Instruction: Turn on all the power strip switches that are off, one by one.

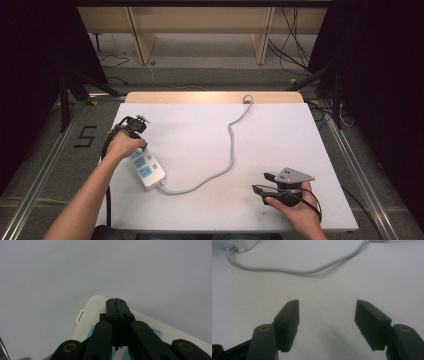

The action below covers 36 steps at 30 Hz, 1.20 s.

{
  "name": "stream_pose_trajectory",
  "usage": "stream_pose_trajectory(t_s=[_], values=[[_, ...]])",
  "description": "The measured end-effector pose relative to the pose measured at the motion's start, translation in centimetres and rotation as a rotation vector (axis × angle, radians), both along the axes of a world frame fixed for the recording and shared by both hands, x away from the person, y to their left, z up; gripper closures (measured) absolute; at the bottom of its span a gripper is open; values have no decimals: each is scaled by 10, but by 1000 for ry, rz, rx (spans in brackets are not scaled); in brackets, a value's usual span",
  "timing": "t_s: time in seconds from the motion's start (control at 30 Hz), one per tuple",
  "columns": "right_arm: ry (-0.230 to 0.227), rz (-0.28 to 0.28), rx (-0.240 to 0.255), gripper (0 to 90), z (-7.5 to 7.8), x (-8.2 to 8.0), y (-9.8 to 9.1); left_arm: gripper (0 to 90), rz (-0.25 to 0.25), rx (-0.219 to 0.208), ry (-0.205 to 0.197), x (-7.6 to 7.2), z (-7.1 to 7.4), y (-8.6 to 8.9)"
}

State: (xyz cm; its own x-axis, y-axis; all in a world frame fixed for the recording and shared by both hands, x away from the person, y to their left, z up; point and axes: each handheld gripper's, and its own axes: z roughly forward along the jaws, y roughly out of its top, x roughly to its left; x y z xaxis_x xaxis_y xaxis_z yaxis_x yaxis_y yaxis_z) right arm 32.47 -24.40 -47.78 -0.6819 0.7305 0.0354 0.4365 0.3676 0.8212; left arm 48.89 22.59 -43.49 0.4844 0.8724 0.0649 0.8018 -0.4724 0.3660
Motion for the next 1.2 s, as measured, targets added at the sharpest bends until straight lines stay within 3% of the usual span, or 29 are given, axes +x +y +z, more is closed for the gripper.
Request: stream_pose_trajectory(t_s=[1.2], values=[[0,3,-4,375,1,-1,1,898,26,3,33,2,-1,-1]])
